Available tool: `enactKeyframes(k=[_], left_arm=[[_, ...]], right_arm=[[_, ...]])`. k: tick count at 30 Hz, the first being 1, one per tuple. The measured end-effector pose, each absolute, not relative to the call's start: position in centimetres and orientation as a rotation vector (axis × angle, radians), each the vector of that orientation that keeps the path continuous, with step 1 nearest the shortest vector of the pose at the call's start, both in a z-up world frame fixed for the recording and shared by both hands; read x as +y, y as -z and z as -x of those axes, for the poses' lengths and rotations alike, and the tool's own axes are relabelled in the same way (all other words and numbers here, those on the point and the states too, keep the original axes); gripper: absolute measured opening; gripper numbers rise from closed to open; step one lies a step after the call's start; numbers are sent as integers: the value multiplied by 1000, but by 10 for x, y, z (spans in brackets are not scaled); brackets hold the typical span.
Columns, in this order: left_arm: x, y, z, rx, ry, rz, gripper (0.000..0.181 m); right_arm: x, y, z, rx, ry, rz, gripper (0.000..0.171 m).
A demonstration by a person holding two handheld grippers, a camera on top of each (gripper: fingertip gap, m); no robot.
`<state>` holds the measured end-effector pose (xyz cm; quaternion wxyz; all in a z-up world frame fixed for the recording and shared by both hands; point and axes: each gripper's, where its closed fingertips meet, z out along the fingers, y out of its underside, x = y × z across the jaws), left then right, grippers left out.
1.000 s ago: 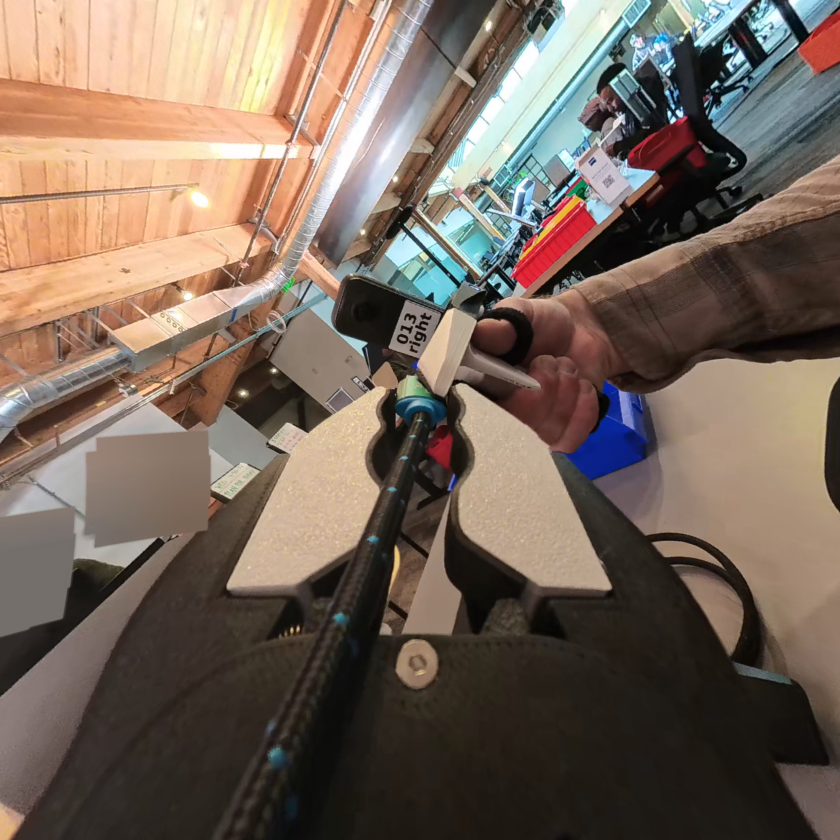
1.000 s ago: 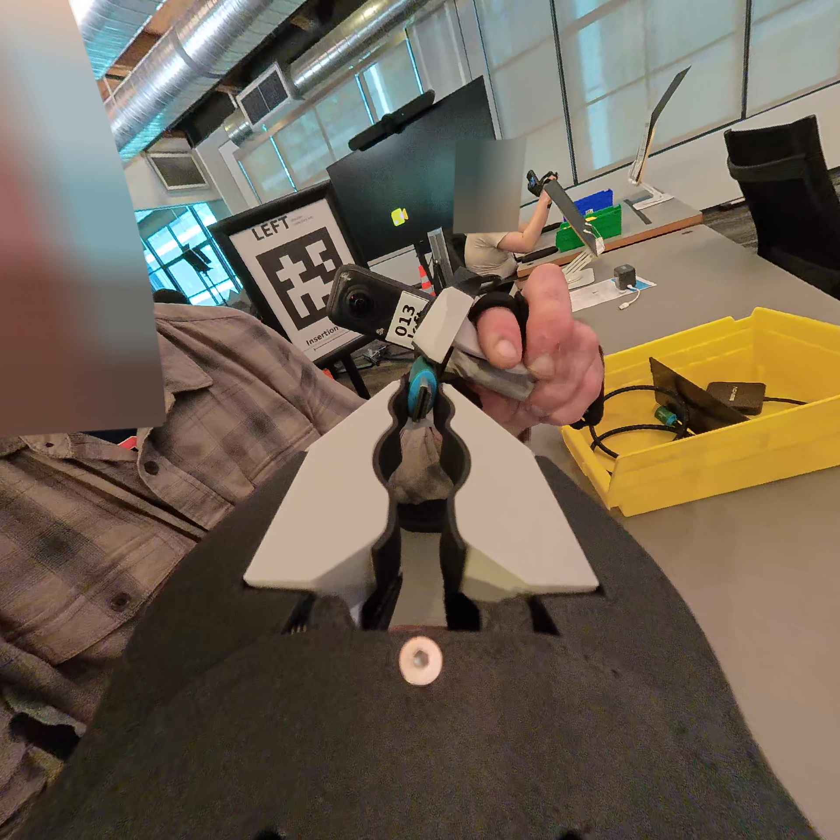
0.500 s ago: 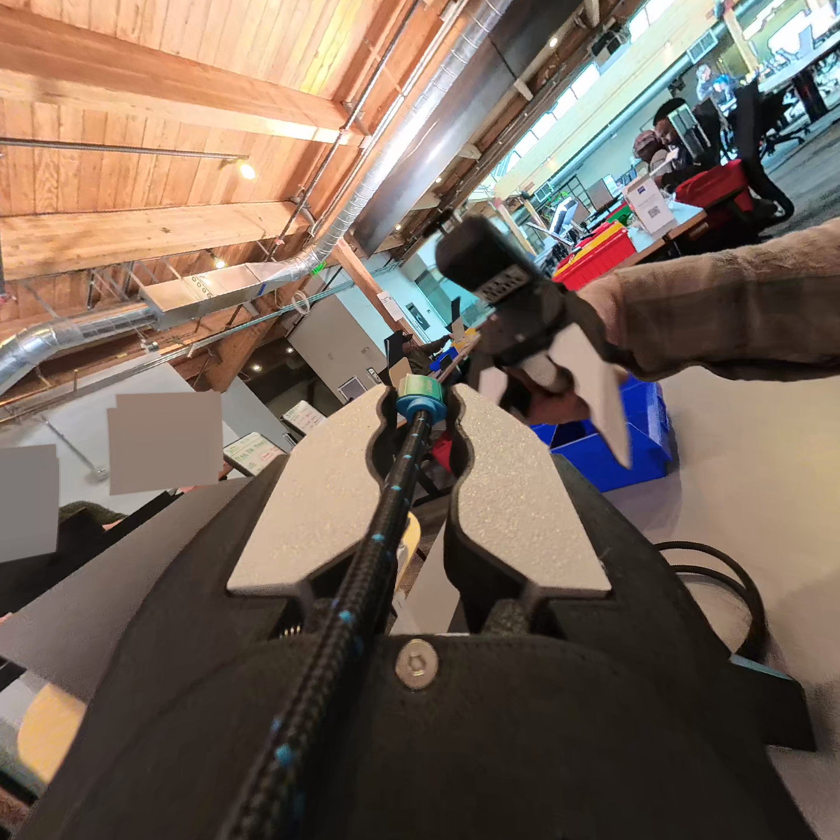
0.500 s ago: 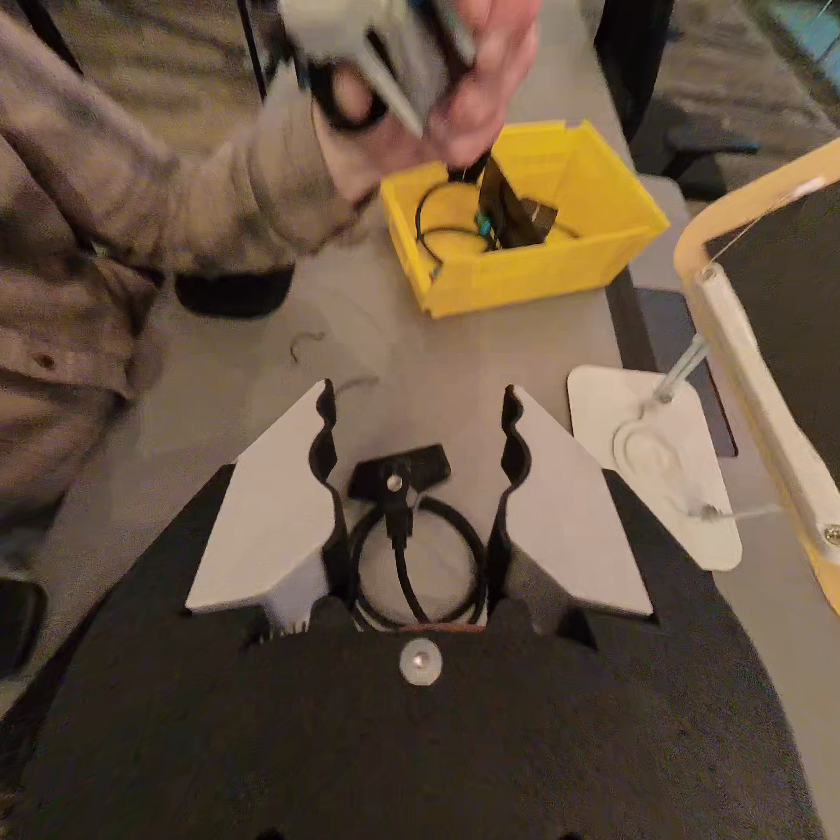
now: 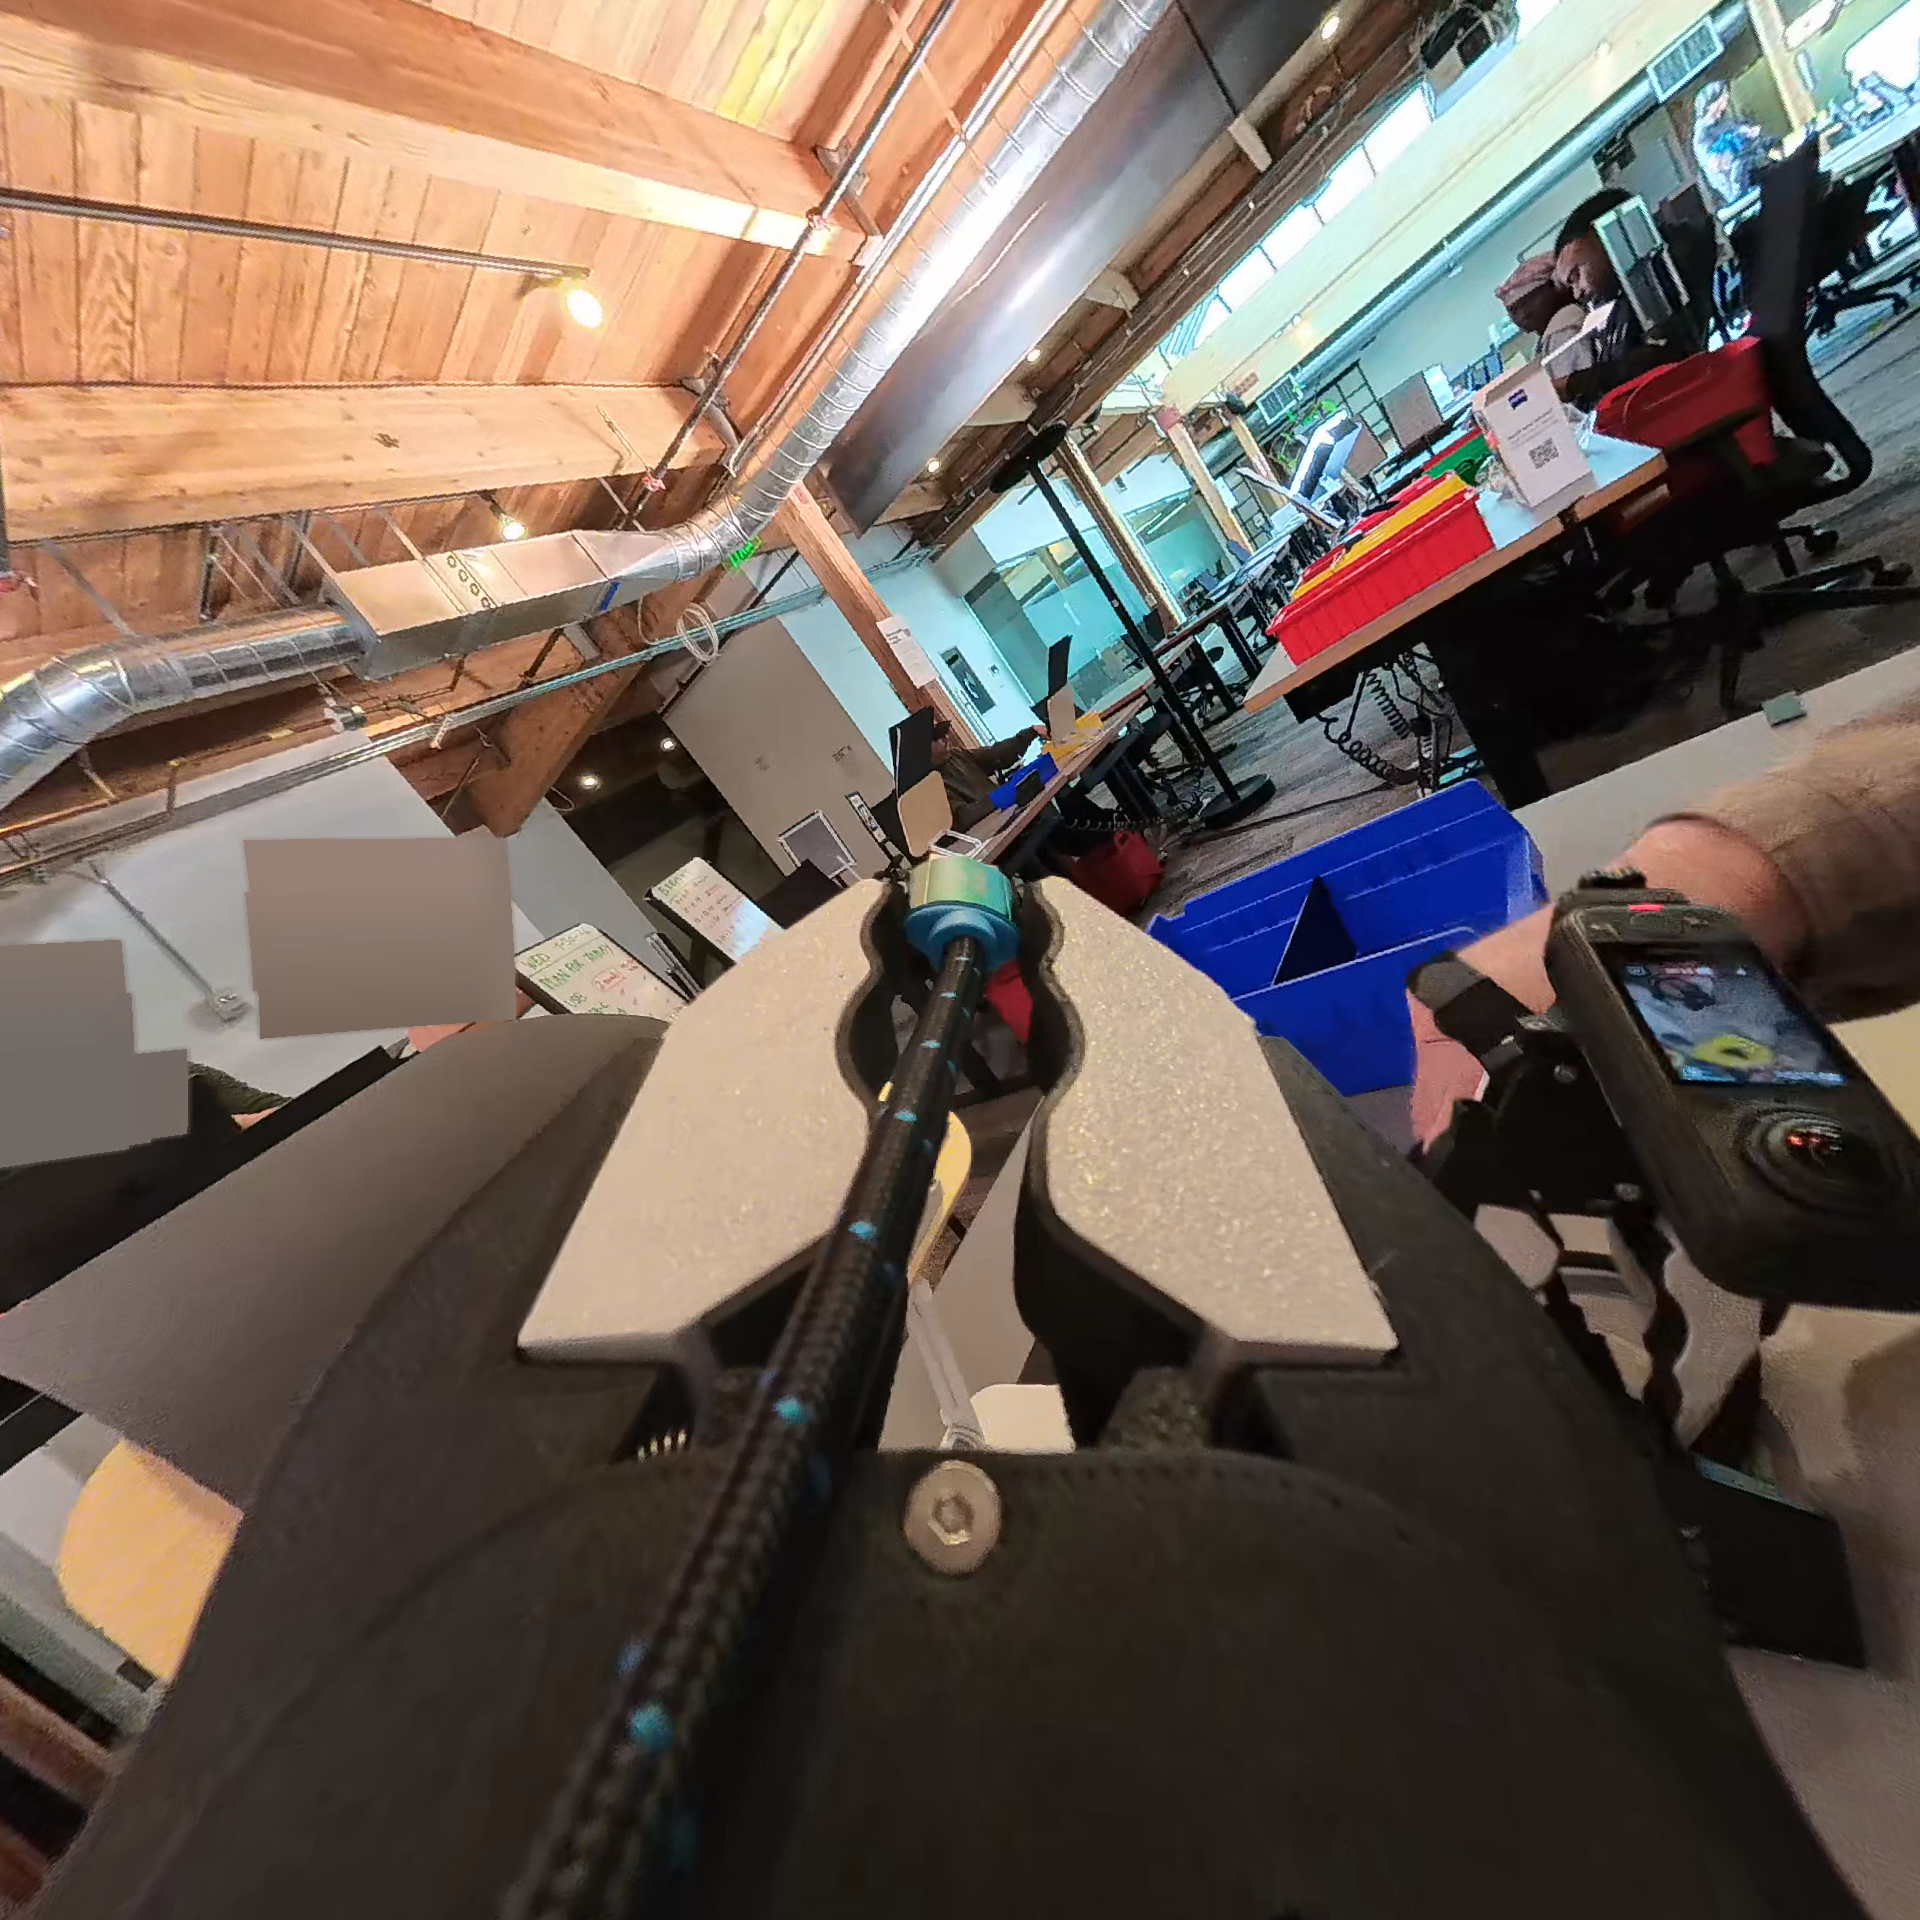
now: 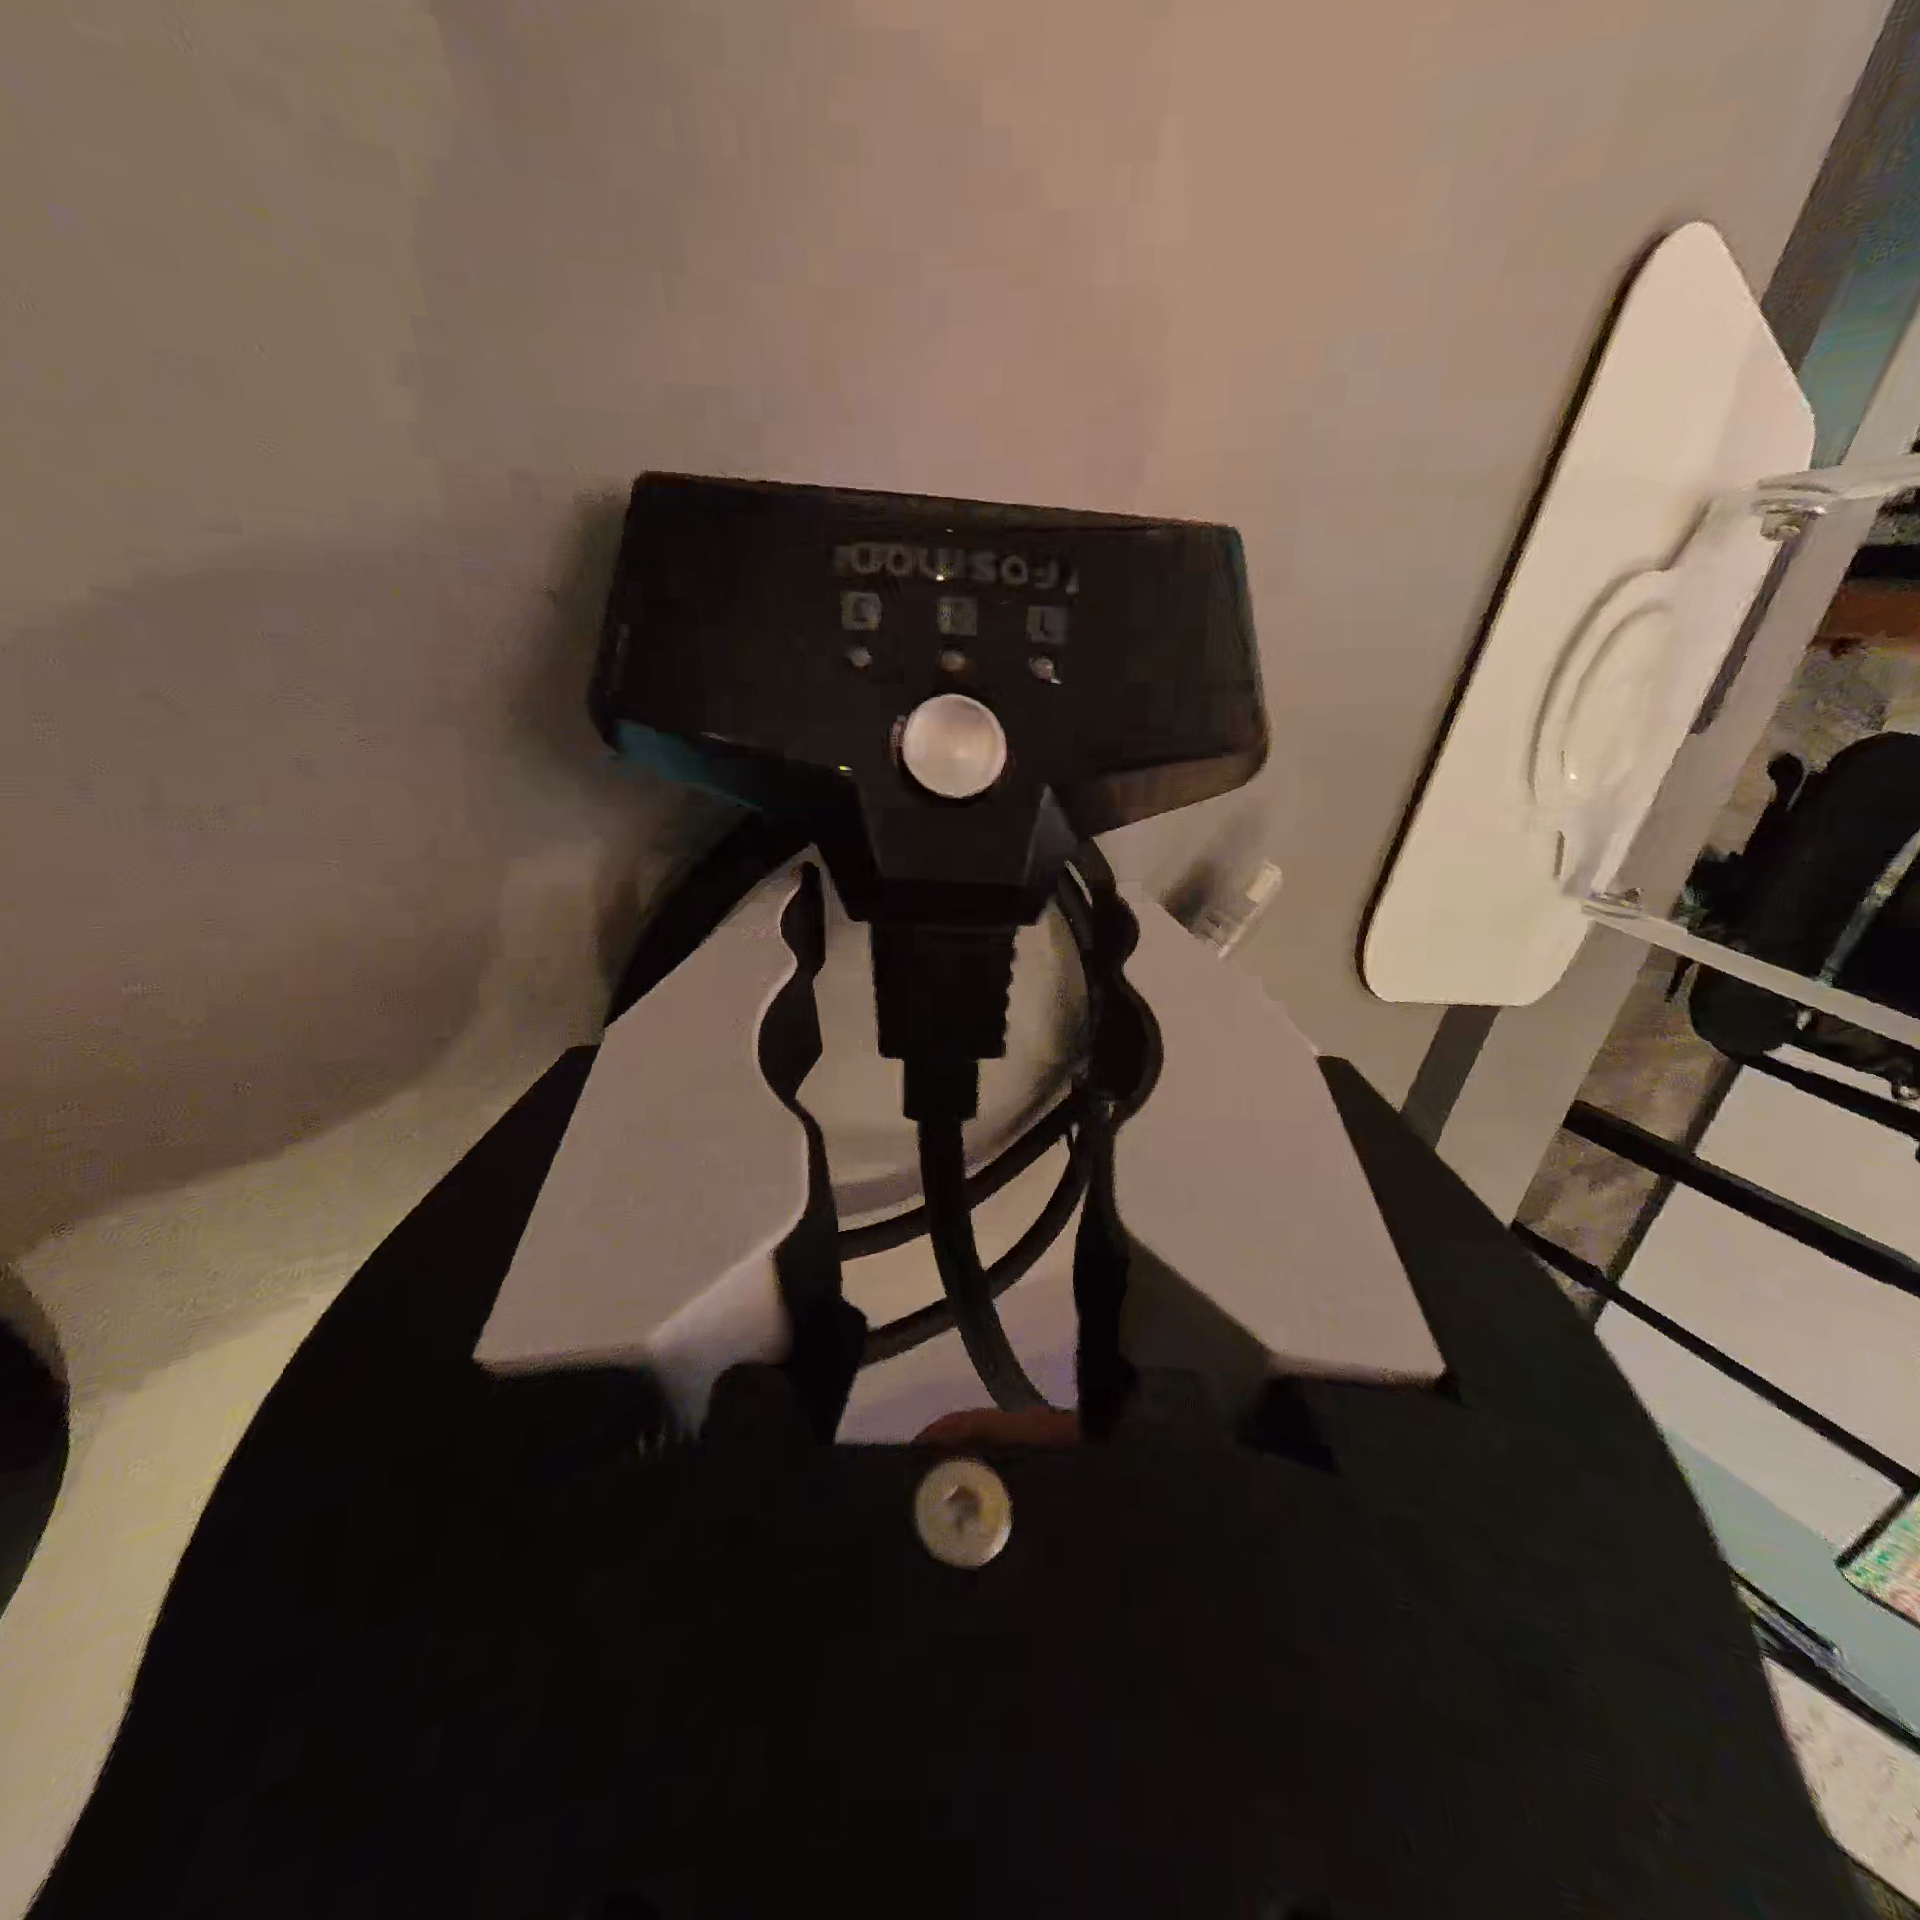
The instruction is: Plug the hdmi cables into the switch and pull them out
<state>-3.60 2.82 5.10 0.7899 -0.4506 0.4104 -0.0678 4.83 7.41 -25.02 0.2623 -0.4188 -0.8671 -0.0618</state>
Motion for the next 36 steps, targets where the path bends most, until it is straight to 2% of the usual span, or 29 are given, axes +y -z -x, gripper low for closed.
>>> enactKeyframes(k=[1, 4, 7, 16, 20, 25, 36], left_arm=[[29, -50, 35, 885, 144, 971, 21], [30, -49, 35, 886, 145, 978, 21], [32, -49, 38, 875, 150, 990, 21], [41, -61, 67, 741, 160, 1069, 21], [44, -62, 77, 706, 165, 1106, 21], [47, -55, 74, 741, 164, 1146, 21], [62, -33, 61, 793, 164, 1208, 21]], right_arm=[[71, 253, -46, -2355, 138, 1118, 38], [67, 252, -40, -2328, 20, 1176, 36], [64, 229, -34, -2268, -246, 1235, 35], [71, 74, -29, -2166, -845, 1118, 33], [81, 40, -24, -2175, -829, 1091, 33], [93, 63, -24, -2212, -643, 1212, 32], [54, 225, -48, -2727, -169, 1251, 31]])
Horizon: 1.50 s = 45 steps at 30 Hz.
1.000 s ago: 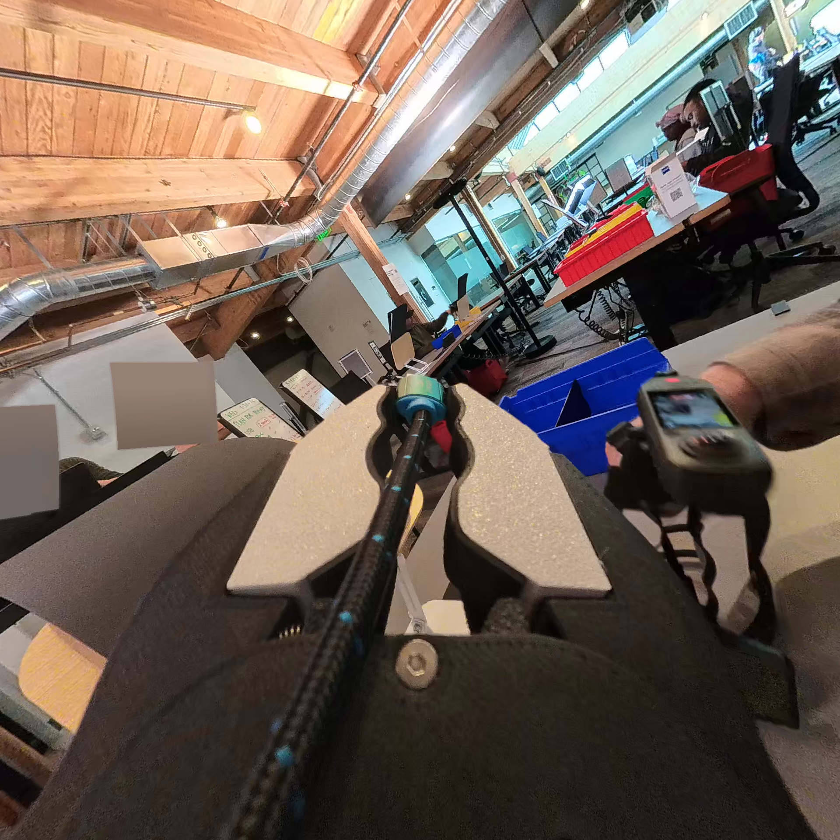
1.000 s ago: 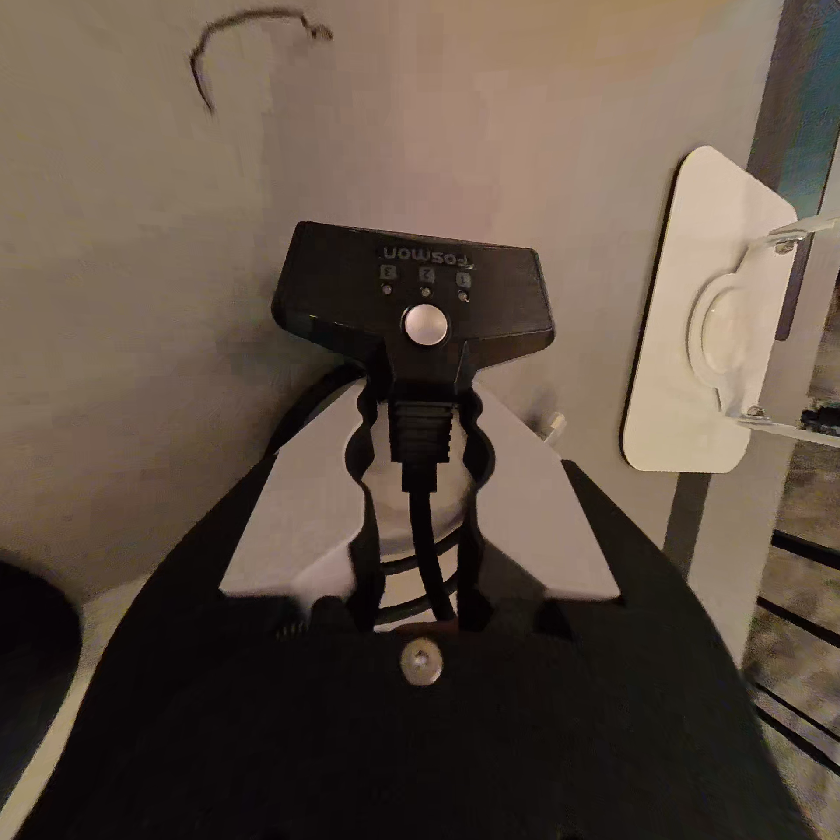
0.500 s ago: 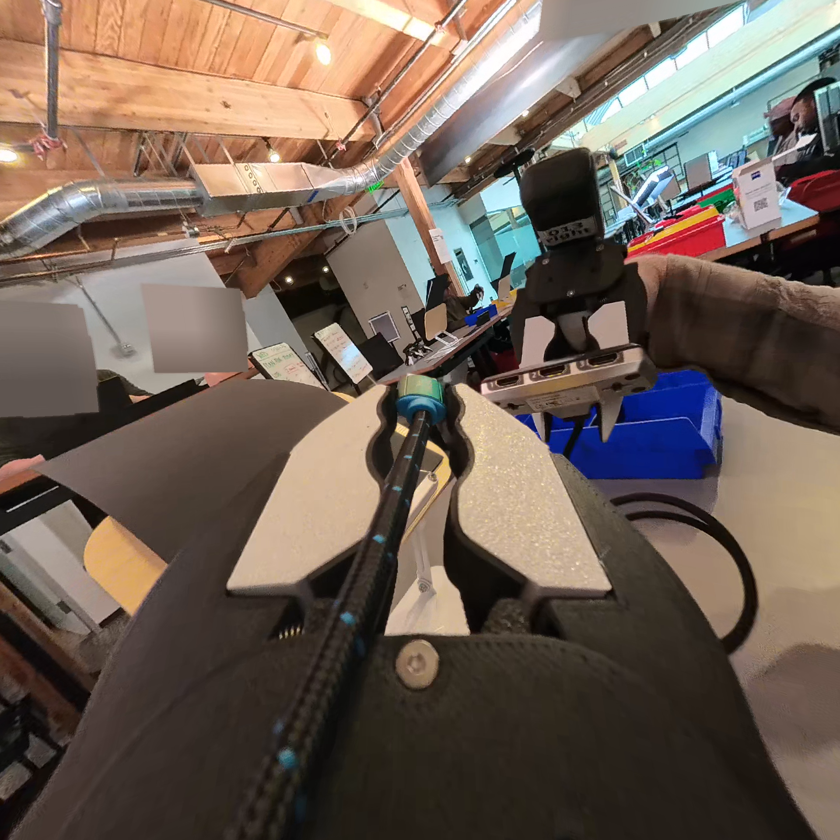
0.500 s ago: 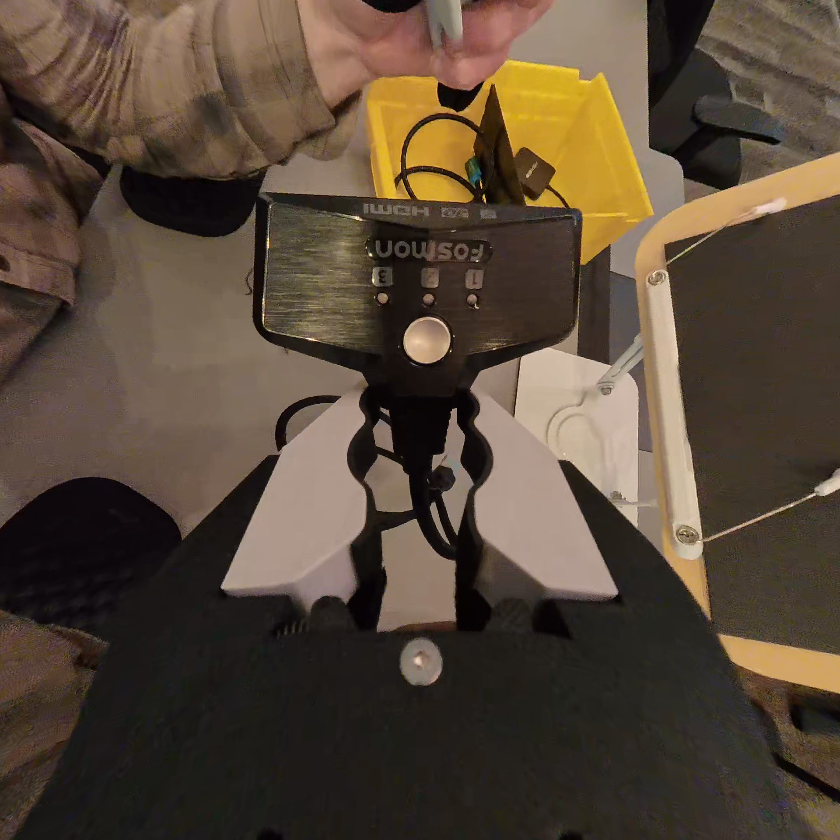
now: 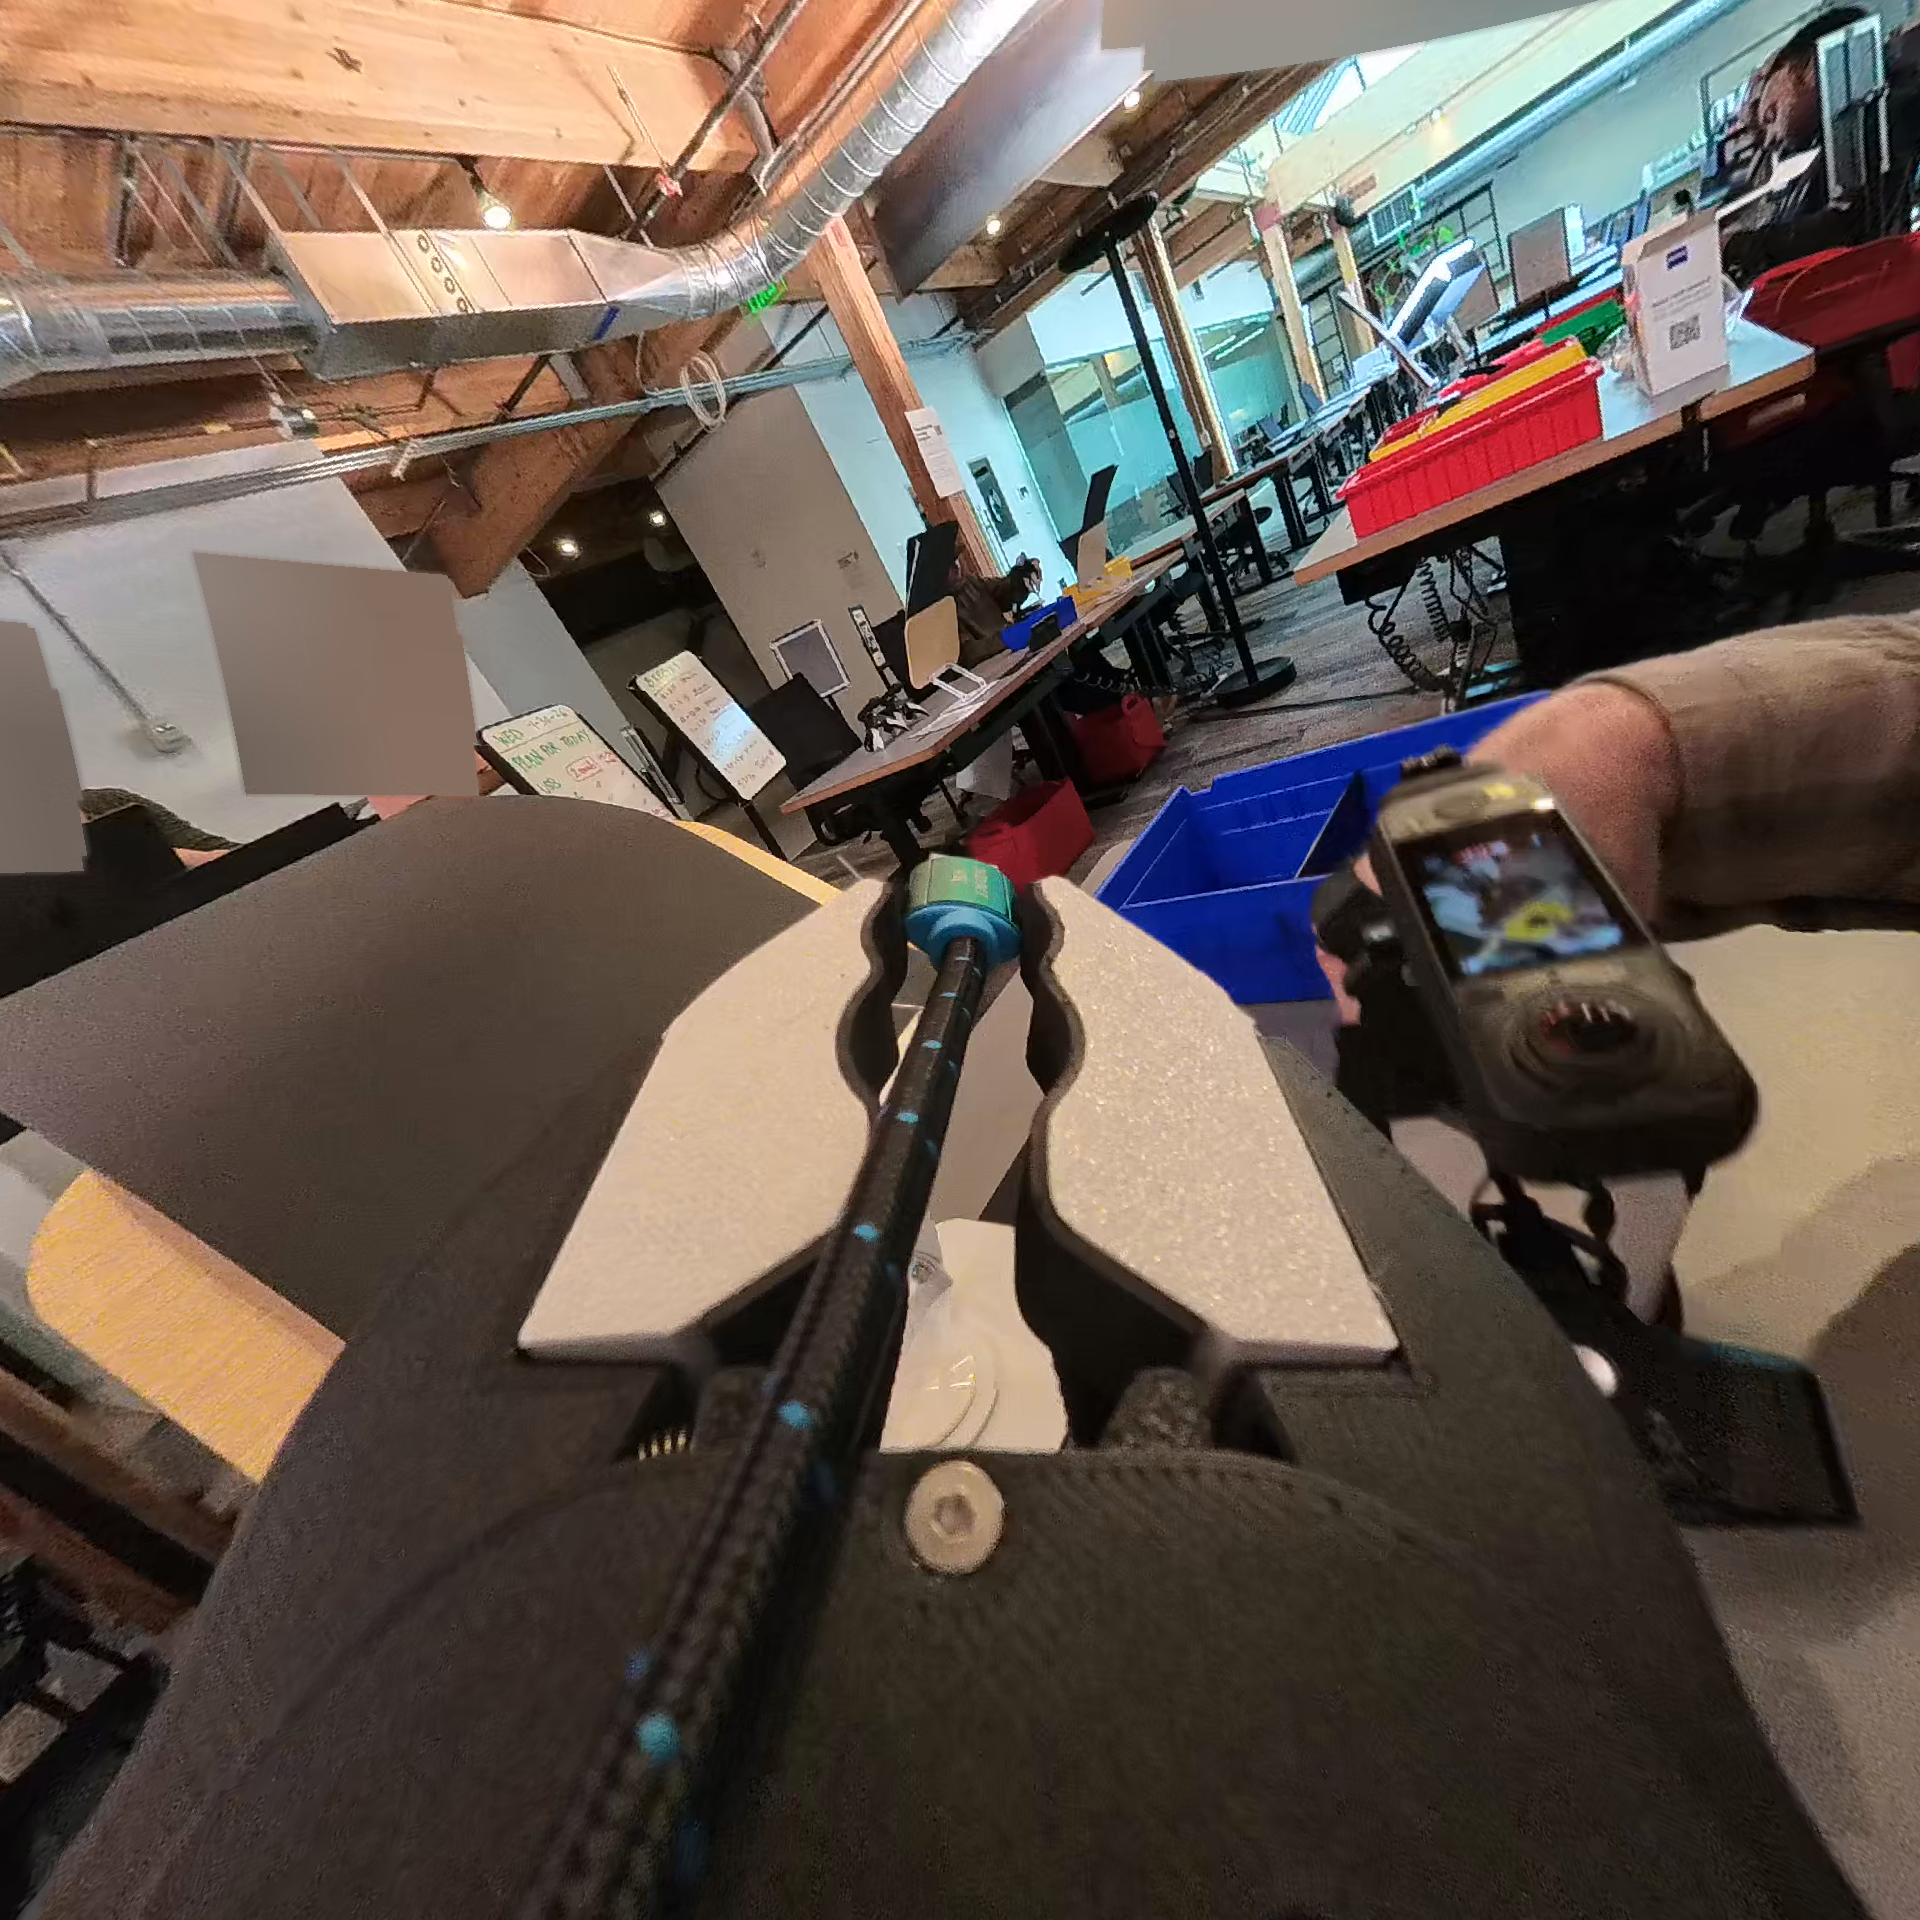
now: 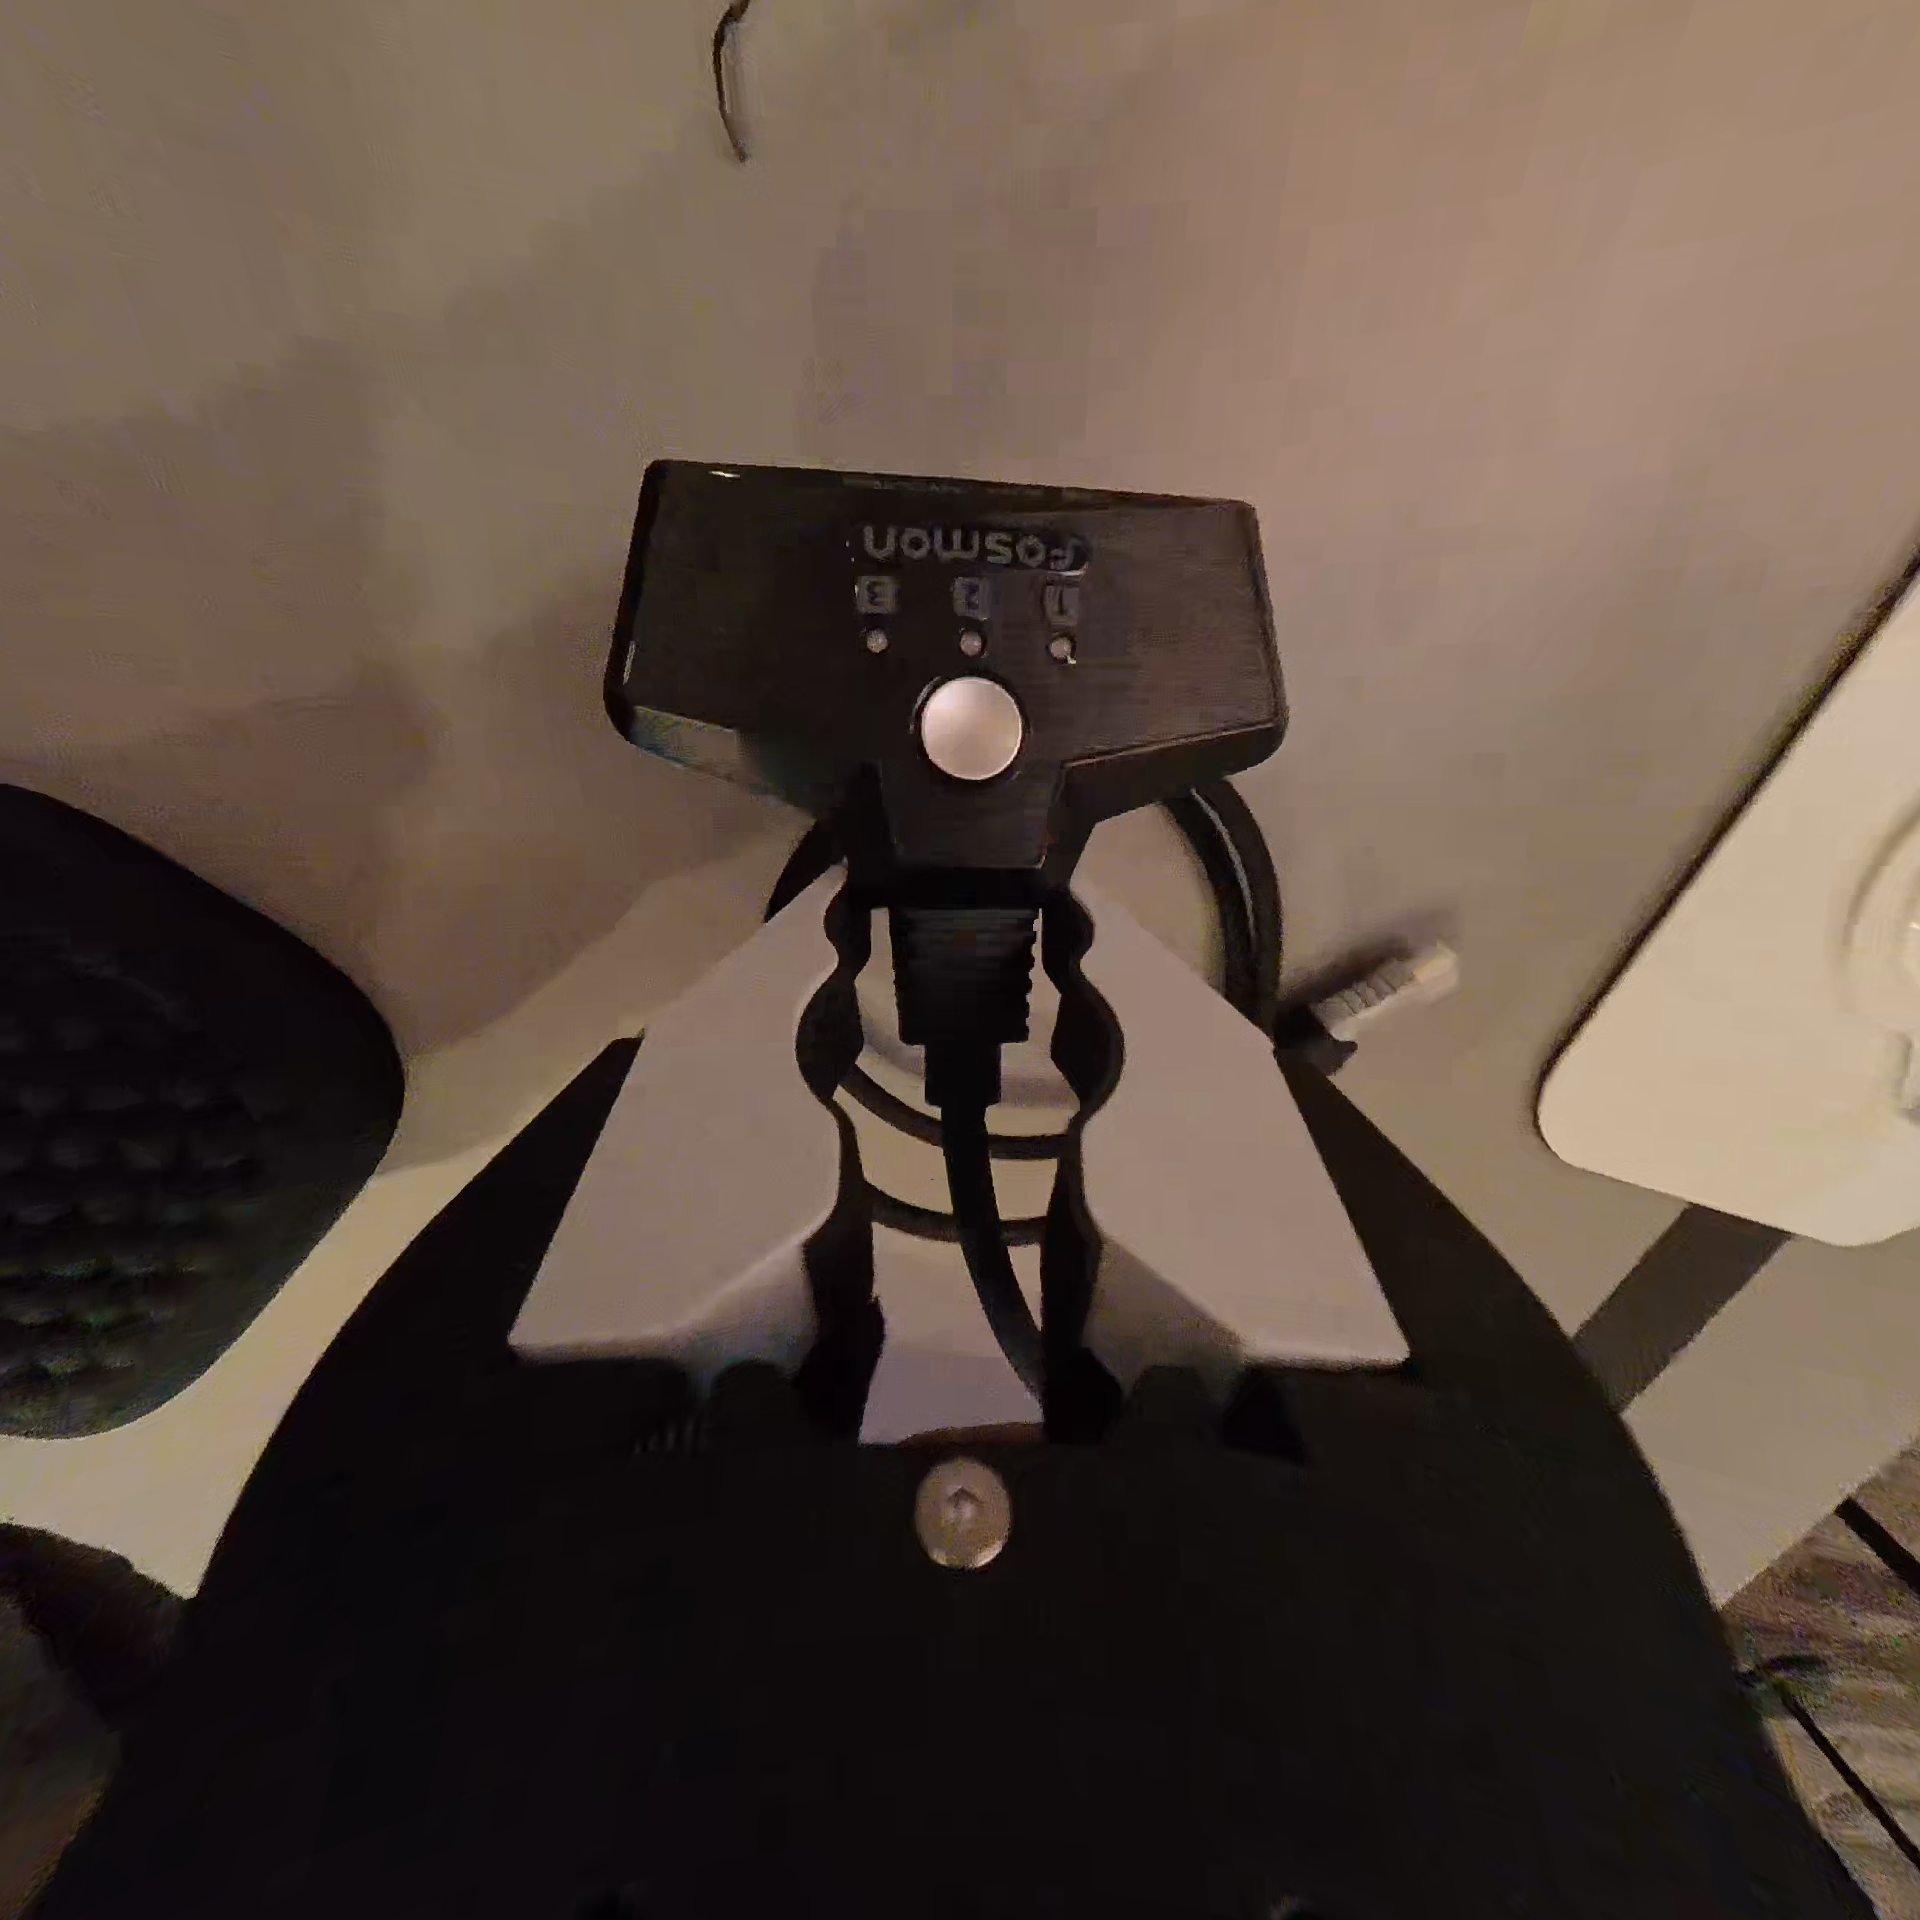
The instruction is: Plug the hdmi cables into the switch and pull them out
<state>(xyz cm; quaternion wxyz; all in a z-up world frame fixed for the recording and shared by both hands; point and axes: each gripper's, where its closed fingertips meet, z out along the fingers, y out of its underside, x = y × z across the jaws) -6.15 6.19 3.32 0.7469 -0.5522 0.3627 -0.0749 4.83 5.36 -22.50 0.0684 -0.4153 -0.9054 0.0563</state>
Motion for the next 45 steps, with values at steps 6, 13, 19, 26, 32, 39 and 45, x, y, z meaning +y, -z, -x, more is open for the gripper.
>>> enactKeyframes(k=[6, 13, 19, 26, 32, 39, 45], left_arm=[[61, -34, 62, 793, 173, 1199, 21], [60, -35, 64, 789, 170, 1194, 21], [58, -39, 68, 782, 163, 1188, 21], [55, -43, 68, 780, 154, 1173, 21], [50, -48, 69, 782, 136, 1159, 21], [47, -52, 72, 777, 131, 1146, 21], [47, -52, 79, 763, 140, 1150, 21]], right_arm=[[42, 260, -51, -2766, -200, 1287, 31], [32, 251, -44, -2676, -344, 1292, 76], [36, 240, -37, -2541, -204, 1272, 129], [9, 234, -11, -2387, 34, 1062, 153], [10, 249, -18, -2392, 149, 1209, 123], [9, 259, -20, -2478, -14, 1328, 112], [5, 247, -16, -2488, -345, 1434, 112]])
